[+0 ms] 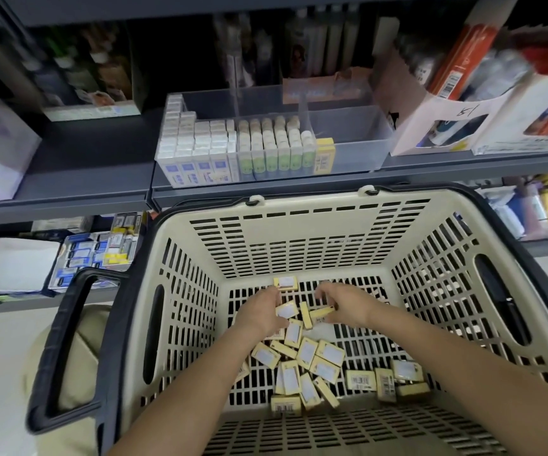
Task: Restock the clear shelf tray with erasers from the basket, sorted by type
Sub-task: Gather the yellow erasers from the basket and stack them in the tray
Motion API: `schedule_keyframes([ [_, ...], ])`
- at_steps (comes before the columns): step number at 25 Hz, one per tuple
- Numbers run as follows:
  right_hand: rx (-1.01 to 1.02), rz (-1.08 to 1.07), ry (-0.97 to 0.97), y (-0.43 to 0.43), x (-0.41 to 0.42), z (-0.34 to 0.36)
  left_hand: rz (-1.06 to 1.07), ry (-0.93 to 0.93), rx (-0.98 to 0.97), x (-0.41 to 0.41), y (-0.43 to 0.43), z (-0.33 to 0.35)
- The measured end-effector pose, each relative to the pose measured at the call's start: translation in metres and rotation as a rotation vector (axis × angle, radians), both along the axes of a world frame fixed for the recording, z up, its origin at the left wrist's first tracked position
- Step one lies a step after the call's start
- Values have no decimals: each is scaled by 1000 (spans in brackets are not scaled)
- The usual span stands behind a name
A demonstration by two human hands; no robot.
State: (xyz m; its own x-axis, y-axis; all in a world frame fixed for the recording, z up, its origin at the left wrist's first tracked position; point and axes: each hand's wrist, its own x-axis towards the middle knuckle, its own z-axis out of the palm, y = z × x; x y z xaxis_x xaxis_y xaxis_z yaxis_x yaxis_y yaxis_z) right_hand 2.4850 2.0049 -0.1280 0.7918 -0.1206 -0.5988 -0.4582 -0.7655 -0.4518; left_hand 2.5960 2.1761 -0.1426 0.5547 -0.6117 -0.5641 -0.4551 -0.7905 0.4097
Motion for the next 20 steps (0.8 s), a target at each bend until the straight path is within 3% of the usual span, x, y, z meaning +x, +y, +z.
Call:
schedule_keyframes([
  [4, -58, 134, 10, 9, 1, -4, -17, 60, -16, -3, 1, -2],
  [10, -92, 115, -24, 6, 2, -7, 316, 269, -146, 7, -8, 5],
  [14, -22, 85, -42, 4, 4, -4, 267, 389, -148, -4, -13, 7],
  [20, -2, 82, -35, 3, 4, -3, 481, 549, -148, -2, -10, 1],
])
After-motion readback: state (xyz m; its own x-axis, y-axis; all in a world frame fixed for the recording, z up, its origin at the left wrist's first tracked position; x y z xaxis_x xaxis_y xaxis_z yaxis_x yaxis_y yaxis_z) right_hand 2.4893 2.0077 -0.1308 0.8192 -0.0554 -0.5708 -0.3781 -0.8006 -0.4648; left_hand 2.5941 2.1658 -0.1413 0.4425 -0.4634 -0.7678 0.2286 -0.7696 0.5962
